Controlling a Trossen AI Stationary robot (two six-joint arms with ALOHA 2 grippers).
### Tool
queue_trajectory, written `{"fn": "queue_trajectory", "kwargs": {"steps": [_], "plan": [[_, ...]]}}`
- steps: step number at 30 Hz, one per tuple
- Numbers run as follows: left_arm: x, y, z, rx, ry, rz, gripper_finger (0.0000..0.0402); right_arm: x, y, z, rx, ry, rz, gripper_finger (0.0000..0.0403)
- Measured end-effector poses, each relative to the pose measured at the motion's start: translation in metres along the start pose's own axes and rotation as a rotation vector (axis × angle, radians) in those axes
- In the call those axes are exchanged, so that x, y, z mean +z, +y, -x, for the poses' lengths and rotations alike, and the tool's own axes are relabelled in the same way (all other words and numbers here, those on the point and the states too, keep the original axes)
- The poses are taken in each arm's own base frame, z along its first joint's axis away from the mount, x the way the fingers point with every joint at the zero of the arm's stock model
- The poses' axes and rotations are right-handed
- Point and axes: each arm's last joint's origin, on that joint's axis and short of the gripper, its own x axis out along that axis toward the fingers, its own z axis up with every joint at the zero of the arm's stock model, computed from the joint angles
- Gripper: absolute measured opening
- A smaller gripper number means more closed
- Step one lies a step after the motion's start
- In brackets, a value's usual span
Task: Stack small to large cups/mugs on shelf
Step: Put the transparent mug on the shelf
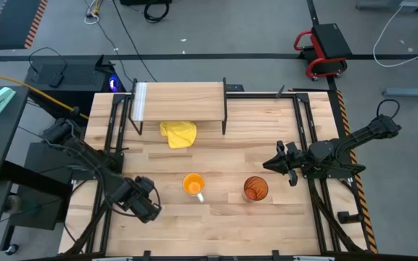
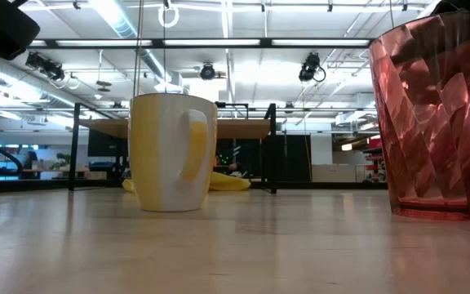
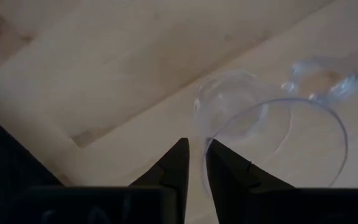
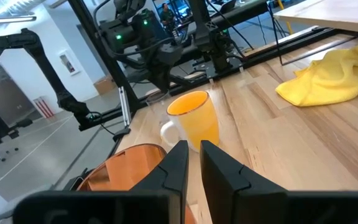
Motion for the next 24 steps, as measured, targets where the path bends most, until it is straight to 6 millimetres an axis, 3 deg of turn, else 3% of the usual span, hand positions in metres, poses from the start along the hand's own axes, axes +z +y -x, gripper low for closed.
{"fn": "queue_trajectory", "kwargs": {"steps": [8, 24], "plan": [[0.019, -0.001, 0.0, 0.011, -0.025, -0.056, 0.0009, 0.0, 0.0, 0.0, 0.0, 0.0, 0.0, 0.0049], [0.06, 0.006, 0.003, 0.08, -0.006, -0.194, 0.0005, 0.0, 0.0, 0.0, 0.0, 0.0, 0.0, 0.0049]]}}
